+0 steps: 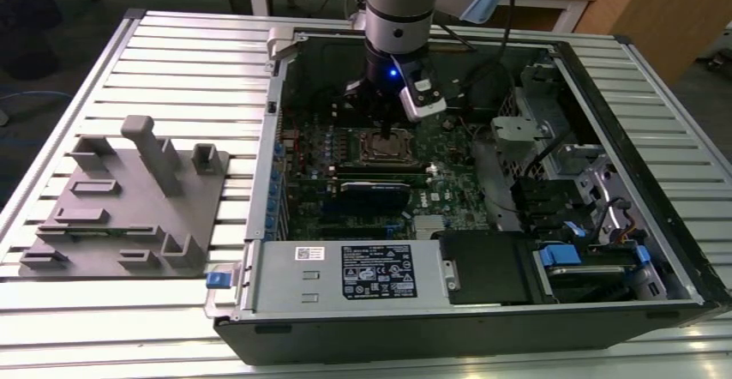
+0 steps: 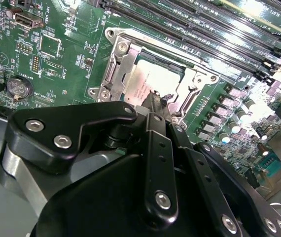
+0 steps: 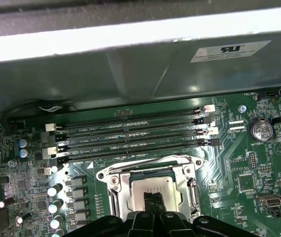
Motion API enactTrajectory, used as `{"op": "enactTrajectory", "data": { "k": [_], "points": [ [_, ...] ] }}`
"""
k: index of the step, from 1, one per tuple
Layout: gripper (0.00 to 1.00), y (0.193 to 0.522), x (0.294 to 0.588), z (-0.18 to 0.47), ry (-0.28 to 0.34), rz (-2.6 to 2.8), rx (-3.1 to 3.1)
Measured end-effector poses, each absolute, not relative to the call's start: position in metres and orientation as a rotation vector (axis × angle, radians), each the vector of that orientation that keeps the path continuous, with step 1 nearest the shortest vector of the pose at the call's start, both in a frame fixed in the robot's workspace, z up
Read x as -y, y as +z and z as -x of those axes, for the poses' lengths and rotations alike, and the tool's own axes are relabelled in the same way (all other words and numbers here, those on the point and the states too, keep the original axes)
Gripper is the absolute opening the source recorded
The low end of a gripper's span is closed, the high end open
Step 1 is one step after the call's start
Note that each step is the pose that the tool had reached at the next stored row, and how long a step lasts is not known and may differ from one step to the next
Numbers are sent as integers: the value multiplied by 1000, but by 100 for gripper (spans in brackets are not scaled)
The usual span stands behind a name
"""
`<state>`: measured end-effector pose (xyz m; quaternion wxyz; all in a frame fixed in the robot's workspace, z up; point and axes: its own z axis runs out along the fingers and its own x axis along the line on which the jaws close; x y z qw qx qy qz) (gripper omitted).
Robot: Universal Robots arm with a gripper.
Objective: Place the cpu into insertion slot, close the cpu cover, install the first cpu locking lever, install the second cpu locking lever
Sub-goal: 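Install the second cpu locking lever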
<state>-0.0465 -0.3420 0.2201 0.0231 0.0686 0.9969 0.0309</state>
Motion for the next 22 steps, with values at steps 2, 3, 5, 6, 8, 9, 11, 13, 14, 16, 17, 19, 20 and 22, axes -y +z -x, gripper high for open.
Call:
{"op": "enactTrajectory", "data": {
  "k": [2,3,5,6,8,9,11,13,14,16,17,19,20,22],
  "points": [
    [10,223,342,46,96,-212,-3087],
    [10,224,342,46,96,-212,-3087],
    [10,227,342,46,96,-212,-3087],
    [10,229,342,46,96,-212,-3087],
    [10,232,342,46,96,-212,-3087],
    [10,234,342,46,96,-212,-3087],
    [10,236,342,46,96,-212,-3087],
    [10,236,342,46,96,-212,-3087],
    [10,236,342,46,96,-212,-3087],
    [10,237,342,46,96,-212,-3087],
    [10,237,342,46,96,-212,-3087],
    [10,237,343,46,96,-212,-3087],
    [10,237,343,46,96,-212,-3087],
    [10,237,345,46,96,-212,-3087]
  ]
}}
